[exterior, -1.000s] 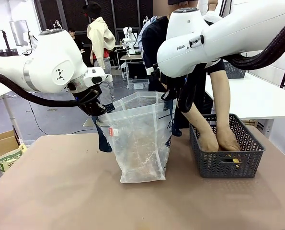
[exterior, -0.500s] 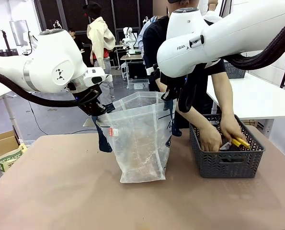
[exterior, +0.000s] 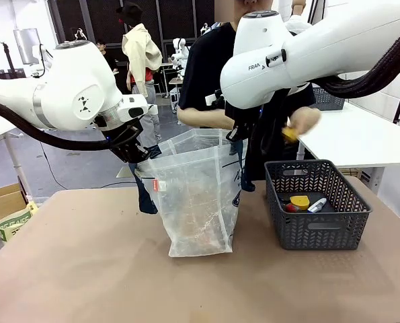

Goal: Transfer purchased items from the store into the shopping bag.
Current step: Move the Reusable shopping bag to the right side of the table.

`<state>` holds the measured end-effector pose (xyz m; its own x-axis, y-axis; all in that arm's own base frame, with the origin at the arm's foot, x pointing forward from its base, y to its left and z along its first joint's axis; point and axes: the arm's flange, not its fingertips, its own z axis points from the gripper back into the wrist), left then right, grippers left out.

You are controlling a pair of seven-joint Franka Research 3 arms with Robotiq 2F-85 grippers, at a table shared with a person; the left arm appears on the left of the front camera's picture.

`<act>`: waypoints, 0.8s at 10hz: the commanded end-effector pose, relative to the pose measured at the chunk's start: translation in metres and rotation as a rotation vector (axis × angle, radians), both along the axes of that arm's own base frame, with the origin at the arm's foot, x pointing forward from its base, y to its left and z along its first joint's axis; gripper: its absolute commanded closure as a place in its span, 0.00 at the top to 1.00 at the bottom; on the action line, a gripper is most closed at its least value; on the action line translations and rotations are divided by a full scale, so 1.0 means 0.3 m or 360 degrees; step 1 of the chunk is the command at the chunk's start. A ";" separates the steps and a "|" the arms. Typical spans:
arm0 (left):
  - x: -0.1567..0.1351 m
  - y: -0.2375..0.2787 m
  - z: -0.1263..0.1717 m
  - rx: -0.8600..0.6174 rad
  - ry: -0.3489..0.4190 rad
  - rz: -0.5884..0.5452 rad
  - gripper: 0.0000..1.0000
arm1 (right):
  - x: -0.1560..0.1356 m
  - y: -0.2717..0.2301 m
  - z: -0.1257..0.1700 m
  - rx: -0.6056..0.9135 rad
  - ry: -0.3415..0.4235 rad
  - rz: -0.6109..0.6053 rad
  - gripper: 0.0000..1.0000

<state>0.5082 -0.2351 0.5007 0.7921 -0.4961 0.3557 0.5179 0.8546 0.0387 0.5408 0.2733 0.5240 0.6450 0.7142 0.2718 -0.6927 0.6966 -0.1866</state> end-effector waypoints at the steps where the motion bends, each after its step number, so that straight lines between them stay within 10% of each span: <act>1: 0.001 0.006 0.004 0.0019 -0.0011 -0.0003 0.00 | 0.001 -0.008 -0.007 -0.0003 0.0008 -0.0010 0.00; 8: 0.001 0.006 0.004 0.0019 -0.0011 -0.0003 0.00 | 0.001 -0.008 -0.007 -0.0003 0.0008 -0.0010 0.00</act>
